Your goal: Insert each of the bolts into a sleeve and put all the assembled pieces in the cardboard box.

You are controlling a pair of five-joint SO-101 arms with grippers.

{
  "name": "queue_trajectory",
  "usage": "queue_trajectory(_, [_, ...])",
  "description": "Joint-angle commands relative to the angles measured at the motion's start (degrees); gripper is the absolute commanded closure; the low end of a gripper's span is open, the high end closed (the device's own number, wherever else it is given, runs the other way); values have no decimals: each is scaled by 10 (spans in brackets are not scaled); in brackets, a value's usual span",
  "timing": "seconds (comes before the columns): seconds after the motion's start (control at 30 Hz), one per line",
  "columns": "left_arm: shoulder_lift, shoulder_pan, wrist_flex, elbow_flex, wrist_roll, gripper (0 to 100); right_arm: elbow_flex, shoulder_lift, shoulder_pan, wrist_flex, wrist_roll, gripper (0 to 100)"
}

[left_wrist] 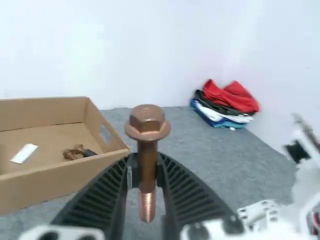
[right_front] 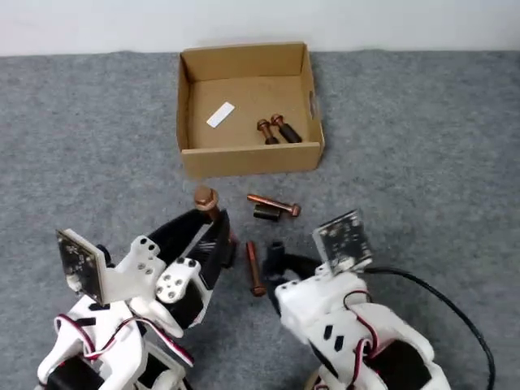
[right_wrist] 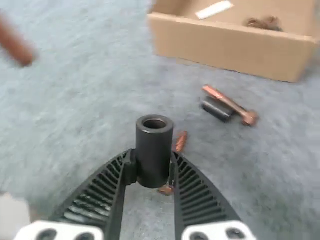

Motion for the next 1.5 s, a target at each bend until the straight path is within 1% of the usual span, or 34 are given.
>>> queue_trajectory(0.0, [-4,10,-25,-4,8,995,-3,-4,-35,-15,42,990])
queue_trajectory(0.17, [-4,12,-25,-2,8,995,-2,-4,-39,-26,93,990])
queue_trajectory(0.33, [-4,14,-25,23,9,995,-2,-4,-39,-70,141,990])
queue_trajectory(0.43, [-4,47,-25,33,9,995,-3,-4,-39,-79,161,990])
queue_trajectory(0.5, [-4,55,-27,42,9,995,-4,-4,-39,-86,164,991])
queue_trajectory(0.7, [-4,55,-75,74,8,995,-4,-3,-39,-94,164,991])
queue_trajectory(0.87, [-7,28,-98,105,7,995,-6,-4,-39,-94,164,991])
queue_trajectory(1.17, [-8,27,-97,125,8,995,-11,-5,-39,-95,164,991])
queue_trajectory(1.27, [-7,28,-59,120,8,995,-19,-5,-36,-95,164,991])
queue_trajectory(1.4, [-8,29,26,102,8,995,-26,-5,-36,-95,164,991])
queue_trajectory(1.47, [-8,29,50,93,8,995,-27,-5,-36,-95,164,991])
